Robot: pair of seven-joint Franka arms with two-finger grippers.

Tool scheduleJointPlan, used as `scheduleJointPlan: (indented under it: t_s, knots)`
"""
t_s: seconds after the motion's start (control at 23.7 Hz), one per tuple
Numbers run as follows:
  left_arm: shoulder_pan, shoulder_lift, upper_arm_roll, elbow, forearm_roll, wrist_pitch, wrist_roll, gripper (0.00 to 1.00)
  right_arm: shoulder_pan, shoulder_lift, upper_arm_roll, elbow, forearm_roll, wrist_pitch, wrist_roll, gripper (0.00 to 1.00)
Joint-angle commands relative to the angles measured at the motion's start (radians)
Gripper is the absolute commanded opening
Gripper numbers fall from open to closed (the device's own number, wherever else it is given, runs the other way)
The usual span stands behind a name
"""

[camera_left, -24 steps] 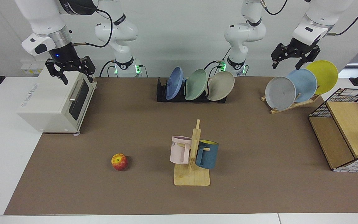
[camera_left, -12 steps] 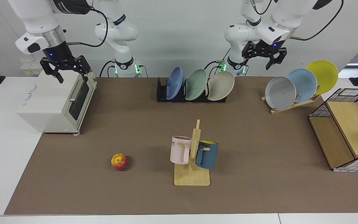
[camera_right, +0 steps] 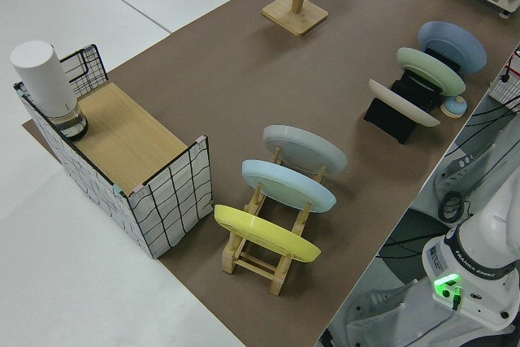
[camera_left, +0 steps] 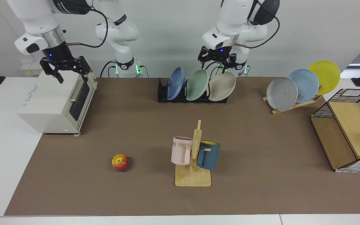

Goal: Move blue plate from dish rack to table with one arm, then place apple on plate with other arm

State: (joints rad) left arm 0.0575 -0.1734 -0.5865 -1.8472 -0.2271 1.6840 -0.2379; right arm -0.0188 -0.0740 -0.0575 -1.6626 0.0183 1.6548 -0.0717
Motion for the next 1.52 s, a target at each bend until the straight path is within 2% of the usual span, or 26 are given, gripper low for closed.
scheduleJointPlan:
  t_s: [0.0,0.08,0.21,0.51,0.59,0.63,0.8,0.93,1.01,1.31,1.48]
  knots:
    - [0.013,-0.057,-0.078,-0.135,-0.072,0.118,-0.057,1.00,0.040,0.123,0.008,0.107,-0.009,0.022,0.061,1.00]
    - [0.010,-0.057,-0.104,-0.153,-0.110,0.154,-0.064,0.99,0.048,0.144,0.007,0.115,-0.009,0.057,0.061,1.00]
    - [0.025,-0.047,-0.214,-0.231,-0.113,0.275,-0.109,0.99,0.045,0.178,0.010,0.129,-0.008,0.080,0.061,1.00]
    - [0.033,-0.031,-0.314,-0.340,-0.126,0.371,-0.169,0.99,0.062,0.341,0.008,0.237,-0.009,0.131,0.090,1.00]
    - [0.033,-0.028,-0.323,-0.366,-0.132,0.425,-0.175,0.91,0.068,0.379,0.010,0.260,-0.008,0.157,0.111,1.00]
    - [0.033,-0.026,-0.323,-0.365,-0.133,0.425,-0.179,0.84,0.079,0.388,0.010,0.259,-0.008,0.181,0.124,1.00]
    - [0.033,-0.020,-0.325,-0.363,-0.133,0.422,-0.210,0.36,0.099,0.440,0.010,0.251,0.002,0.272,0.147,1.00]
    - [0.025,-0.015,-0.325,-0.359,-0.133,0.416,-0.213,0.17,0.103,0.482,0.010,0.248,0.005,0.333,0.161,1.00]
    - [0.019,-0.015,-0.325,-0.349,-0.136,0.401,-0.239,0.00,0.121,0.509,0.010,0.248,0.003,0.365,0.182,1.00]
    - [0.008,-0.014,-0.345,-0.313,-0.138,0.352,-0.287,0.00,0.131,0.595,0.010,0.231,0.009,0.508,0.204,1.00]
    - [0.001,-0.020,-0.342,-0.267,-0.127,0.269,-0.285,0.00,0.131,0.648,0.015,0.231,0.020,0.566,0.207,1.00]
